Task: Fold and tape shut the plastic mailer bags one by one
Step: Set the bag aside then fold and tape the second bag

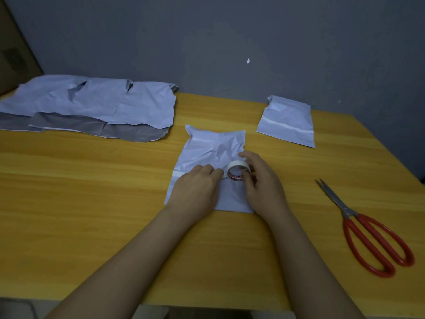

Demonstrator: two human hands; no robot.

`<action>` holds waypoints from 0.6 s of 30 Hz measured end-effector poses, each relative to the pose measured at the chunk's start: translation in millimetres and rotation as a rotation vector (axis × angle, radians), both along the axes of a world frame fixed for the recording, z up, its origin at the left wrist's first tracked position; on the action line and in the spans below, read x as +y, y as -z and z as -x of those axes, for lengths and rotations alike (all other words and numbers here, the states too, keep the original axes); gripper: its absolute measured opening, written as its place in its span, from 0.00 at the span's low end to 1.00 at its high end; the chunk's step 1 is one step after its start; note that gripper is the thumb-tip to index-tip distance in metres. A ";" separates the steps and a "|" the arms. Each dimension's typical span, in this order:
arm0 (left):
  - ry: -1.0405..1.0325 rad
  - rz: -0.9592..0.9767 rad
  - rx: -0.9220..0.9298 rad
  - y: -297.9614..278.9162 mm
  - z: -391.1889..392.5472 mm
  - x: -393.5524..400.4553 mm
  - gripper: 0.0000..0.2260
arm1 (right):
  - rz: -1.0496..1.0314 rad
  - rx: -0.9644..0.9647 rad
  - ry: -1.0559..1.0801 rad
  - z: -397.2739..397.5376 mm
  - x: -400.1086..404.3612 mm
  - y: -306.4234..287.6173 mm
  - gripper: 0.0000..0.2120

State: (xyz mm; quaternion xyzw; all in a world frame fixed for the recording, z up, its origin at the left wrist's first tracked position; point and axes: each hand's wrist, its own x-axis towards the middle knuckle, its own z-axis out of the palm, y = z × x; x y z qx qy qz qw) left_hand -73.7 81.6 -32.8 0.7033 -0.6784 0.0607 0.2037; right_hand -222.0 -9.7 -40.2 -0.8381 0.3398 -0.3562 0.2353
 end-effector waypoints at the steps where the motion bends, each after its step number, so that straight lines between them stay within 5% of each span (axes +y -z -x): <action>1: -0.001 0.013 0.000 1.0 -0.2 -0.2 0.12 | -0.004 -0.005 0.006 -0.1 -0.5 0.0 0.17; 18: 0.013 0.063 -0.058 11.8 0.3 -3.9 0.17 | 0.051 -0.006 -0.015 -2.1 -3.0 3.3 0.18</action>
